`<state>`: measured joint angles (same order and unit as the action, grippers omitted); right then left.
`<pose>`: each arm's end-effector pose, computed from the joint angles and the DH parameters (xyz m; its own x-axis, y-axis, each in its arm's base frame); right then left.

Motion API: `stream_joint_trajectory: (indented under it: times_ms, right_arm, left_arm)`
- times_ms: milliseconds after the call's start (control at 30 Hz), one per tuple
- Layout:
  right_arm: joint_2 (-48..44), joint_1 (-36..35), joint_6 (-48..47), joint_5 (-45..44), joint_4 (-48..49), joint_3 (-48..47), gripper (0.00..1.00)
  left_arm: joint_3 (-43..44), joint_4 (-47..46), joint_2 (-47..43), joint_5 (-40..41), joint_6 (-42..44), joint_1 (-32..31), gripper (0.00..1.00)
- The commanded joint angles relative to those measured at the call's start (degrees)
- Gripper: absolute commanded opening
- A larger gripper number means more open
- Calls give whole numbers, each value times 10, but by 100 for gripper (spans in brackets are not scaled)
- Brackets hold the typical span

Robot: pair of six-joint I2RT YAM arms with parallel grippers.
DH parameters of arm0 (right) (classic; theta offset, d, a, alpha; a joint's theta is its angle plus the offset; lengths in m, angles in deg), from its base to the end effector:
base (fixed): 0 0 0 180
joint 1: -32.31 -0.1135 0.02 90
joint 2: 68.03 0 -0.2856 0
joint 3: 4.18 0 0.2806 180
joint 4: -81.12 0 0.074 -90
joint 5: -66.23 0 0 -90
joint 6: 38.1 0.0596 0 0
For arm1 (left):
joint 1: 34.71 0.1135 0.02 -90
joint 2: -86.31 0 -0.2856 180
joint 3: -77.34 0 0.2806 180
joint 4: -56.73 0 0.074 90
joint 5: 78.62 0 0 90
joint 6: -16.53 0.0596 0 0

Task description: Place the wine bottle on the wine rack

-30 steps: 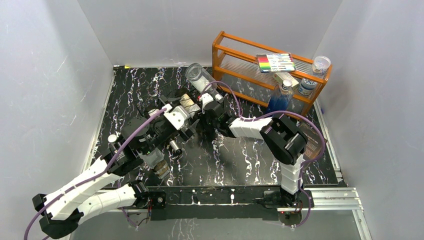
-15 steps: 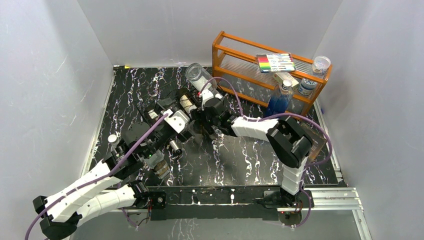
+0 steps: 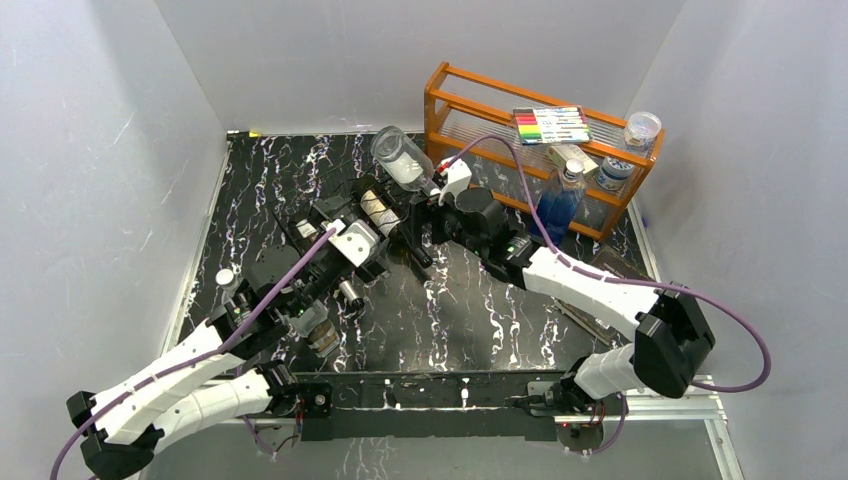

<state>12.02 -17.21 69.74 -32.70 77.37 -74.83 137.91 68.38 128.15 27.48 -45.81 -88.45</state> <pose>0.2517 0.2807 0.3187 -0.3407 0.0670 -0.9378 -0.5766 0.7729 0.2647 0.1335 -0.1541 0.4103 0.3486 0.2788 -0.8948 0.5082 0.7460 0.4304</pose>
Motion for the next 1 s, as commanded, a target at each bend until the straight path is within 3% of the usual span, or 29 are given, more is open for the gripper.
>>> stream_joint_trajectory:
  times_ms: [0,300,467,633,767,967]
  right_arm:
    - [-24,1,7,-18,-44,5,98]
    - [-138,2,14,-117,-140,-16,97]
    - [-185,10,1,-269,-241,-102,96]
    - [-160,45,-16,-422,-344,-199,95]
    - [-139,98,-24,-447,-395,-249,95]
    - [-125,210,-11,-401,-455,-282,95]
  left_arm:
    - [-1,-17,-7,6,1,1,98]
    - [1,4,-12,-3,-34,1,98]
    - [-10,-14,1,6,-49,1,98]
    - [-13,-33,31,29,-91,1,98]
    - [-17,-49,39,47,-132,2,98]
    - [-8,-34,55,25,-175,2,98]
